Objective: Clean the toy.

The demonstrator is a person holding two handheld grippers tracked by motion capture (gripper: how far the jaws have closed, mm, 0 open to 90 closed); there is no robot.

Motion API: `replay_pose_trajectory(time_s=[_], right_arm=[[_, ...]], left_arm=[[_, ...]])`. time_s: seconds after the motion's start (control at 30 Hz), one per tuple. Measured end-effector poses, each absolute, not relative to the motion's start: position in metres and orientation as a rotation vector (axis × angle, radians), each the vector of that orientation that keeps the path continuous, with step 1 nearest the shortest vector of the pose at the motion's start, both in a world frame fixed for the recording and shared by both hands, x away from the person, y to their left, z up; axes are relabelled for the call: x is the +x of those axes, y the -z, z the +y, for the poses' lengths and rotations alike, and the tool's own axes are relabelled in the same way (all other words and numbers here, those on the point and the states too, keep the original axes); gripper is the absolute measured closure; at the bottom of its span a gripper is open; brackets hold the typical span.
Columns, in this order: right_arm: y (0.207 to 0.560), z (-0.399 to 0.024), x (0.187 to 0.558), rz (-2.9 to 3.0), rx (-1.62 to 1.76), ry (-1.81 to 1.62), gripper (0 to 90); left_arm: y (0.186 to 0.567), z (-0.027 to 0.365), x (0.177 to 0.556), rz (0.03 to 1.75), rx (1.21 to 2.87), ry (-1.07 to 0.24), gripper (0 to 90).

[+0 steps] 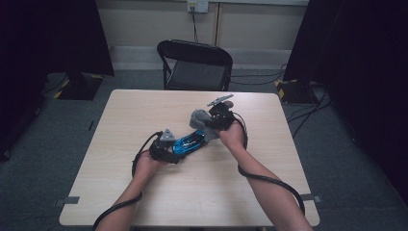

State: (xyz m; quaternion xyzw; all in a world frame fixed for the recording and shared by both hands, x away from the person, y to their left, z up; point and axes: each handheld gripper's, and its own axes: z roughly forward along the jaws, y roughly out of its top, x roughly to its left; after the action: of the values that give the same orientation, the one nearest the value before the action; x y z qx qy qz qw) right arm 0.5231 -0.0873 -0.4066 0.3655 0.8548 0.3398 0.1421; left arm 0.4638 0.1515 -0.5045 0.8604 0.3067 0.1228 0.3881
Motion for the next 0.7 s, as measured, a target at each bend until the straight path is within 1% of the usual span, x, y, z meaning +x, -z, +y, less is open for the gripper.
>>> replay_pose_trajectory(time_s=[0.23,0.37,0.57,0.7], right_arm=[[0.413,-0.053,0.503,2.562,0.939,-1.037,79.7],[0.425,-0.034,0.494,2.641,0.884,-1.014,79.5],[0.439,-0.014,0.483,2.705,0.837,-1.023,79.3],[0.445,-0.004,0.48,2.732,0.799,-0.971,79.2]], left_arm=[[0.504,0.152,0.464,0.779,2.191,-0.308,23.5],[0.504,0.152,0.464,0.778,2.192,-0.306,23.5],[0.504,0.152,0.464,0.769,2.201,-0.334,23.5],[0.505,0.151,0.464,0.785,2.181,-0.343,23.5]])
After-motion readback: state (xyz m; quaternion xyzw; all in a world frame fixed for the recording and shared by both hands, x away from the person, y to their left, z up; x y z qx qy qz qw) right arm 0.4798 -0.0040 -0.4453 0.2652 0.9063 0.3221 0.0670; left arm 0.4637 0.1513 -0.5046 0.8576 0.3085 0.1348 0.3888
